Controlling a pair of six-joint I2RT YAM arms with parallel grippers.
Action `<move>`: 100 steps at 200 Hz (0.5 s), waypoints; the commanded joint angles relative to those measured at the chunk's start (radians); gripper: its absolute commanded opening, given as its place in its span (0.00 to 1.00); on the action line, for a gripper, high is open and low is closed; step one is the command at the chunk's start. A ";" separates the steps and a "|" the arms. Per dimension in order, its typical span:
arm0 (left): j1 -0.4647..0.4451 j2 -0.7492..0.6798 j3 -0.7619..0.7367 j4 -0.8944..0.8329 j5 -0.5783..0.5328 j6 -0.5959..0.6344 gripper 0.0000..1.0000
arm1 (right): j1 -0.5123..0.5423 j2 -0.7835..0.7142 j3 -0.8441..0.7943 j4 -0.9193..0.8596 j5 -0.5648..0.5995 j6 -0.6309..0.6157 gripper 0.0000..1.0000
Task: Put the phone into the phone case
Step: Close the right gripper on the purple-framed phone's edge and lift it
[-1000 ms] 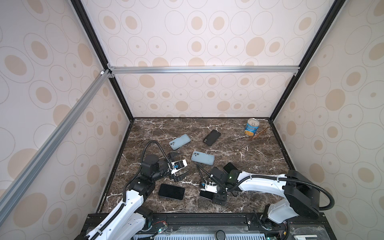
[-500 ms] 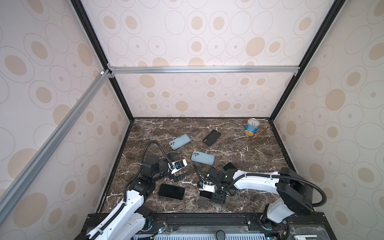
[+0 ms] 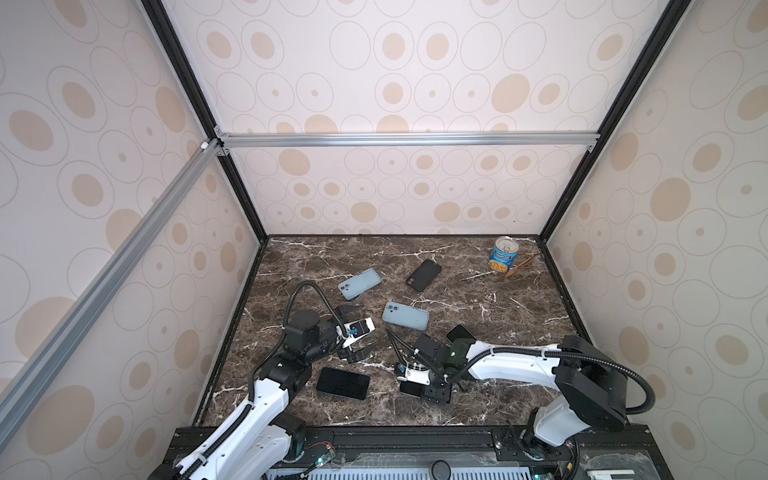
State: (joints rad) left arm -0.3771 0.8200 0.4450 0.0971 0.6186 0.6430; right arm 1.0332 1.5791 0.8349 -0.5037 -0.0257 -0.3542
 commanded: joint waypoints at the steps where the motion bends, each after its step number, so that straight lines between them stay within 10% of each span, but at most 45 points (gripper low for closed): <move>1: -0.003 -0.005 0.001 0.027 0.010 -0.009 1.00 | 0.004 -0.003 -0.031 -0.013 0.052 -0.028 0.72; 57: -0.003 -0.025 0.010 0.080 -0.023 -0.065 0.98 | -0.010 -0.080 -0.056 0.017 0.051 -0.018 0.66; 100: -0.004 0.032 0.052 0.232 -0.215 -0.382 0.96 | -0.044 -0.181 -0.114 0.080 0.083 -0.015 0.63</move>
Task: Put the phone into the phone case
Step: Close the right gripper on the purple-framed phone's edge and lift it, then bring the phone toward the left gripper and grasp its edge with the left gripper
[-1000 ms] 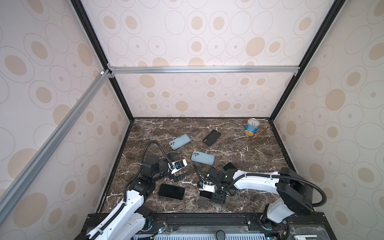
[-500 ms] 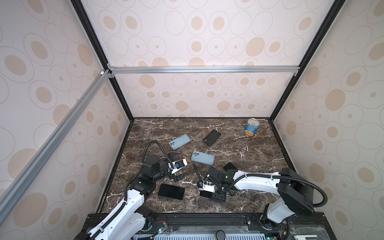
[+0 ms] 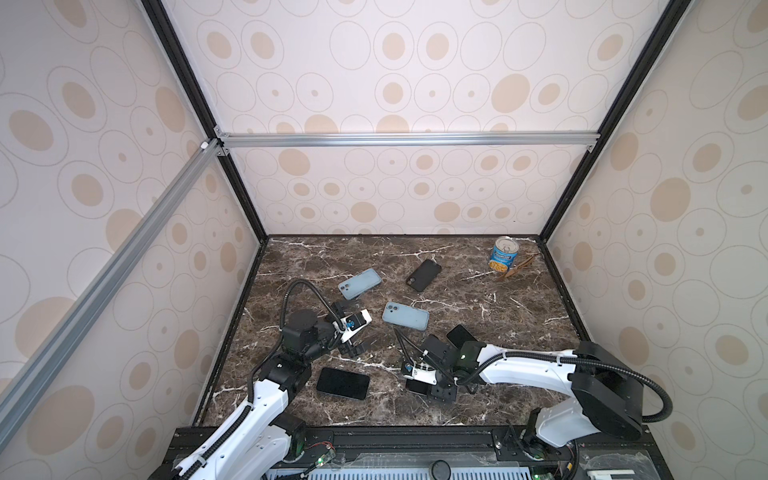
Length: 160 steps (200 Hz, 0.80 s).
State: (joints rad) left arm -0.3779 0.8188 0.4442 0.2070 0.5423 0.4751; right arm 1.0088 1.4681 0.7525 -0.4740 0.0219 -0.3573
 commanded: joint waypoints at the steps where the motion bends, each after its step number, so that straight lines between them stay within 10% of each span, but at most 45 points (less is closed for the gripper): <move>1: -0.003 0.036 0.053 0.127 -0.147 -0.223 0.96 | -0.020 -0.073 -0.033 0.053 0.037 -0.012 0.62; 59: -0.007 0.124 0.098 0.139 -0.338 -0.716 0.88 | -0.044 -0.176 -0.064 0.115 0.084 -0.005 0.62; 160: -0.009 0.244 0.052 0.134 0.211 -1.004 0.84 | -0.078 -0.218 -0.036 0.224 0.100 0.026 0.60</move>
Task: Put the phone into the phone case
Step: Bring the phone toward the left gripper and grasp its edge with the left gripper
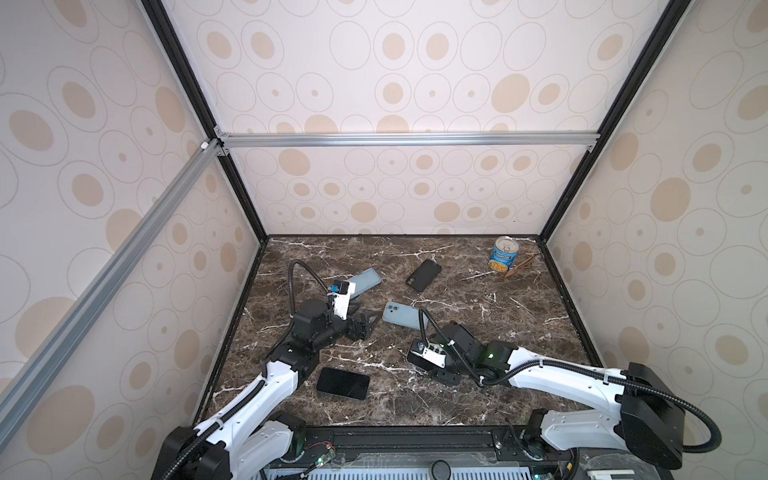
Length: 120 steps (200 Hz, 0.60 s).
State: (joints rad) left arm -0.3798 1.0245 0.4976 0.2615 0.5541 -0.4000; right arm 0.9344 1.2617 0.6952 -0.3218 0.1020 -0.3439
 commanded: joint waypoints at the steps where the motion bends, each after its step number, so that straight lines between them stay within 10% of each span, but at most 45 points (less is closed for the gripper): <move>1: -0.007 0.041 -0.004 0.085 0.201 -0.132 0.84 | -0.004 -0.012 0.022 0.073 0.021 0.013 0.60; 120: -0.044 0.194 0.010 0.088 0.291 -0.200 0.79 | -0.004 0.134 0.136 0.185 -0.030 0.042 0.60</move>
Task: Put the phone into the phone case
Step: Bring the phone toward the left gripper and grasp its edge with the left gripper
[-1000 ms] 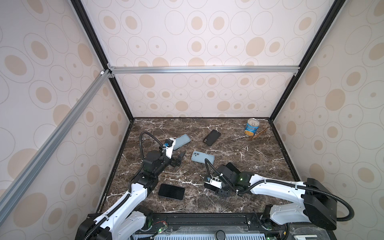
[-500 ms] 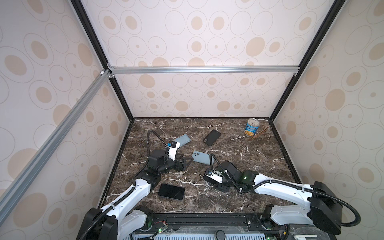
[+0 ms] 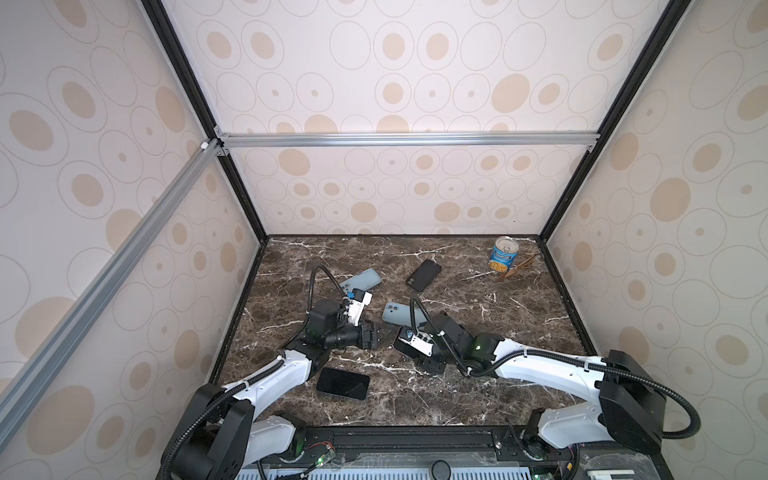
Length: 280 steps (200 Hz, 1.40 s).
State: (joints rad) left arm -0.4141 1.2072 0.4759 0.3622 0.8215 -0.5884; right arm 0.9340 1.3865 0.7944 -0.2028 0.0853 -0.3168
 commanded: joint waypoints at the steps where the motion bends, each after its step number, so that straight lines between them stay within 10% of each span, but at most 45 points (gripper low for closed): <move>1: -0.010 0.012 0.032 -0.013 0.023 -0.012 0.79 | -0.004 0.010 0.036 0.067 -0.013 0.015 0.60; 166: -0.016 0.093 0.038 0.016 0.073 -0.030 0.65 | -0.004 0.028 0.033 0.123 -0.023 0.031 0.61; 280: -0.026 0.154 0.055 0.031 0.132 -0.053 0.35 | 0.002 0.005 0.023 0.149 -0.104 -0.021 0.61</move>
State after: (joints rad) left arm -0.4320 1.3472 0.4911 0.3645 0.9165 -0.6212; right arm 0.9340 1.4212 0.7986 -0.1032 -0.0025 -0.3061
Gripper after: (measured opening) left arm 0.366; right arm 0.715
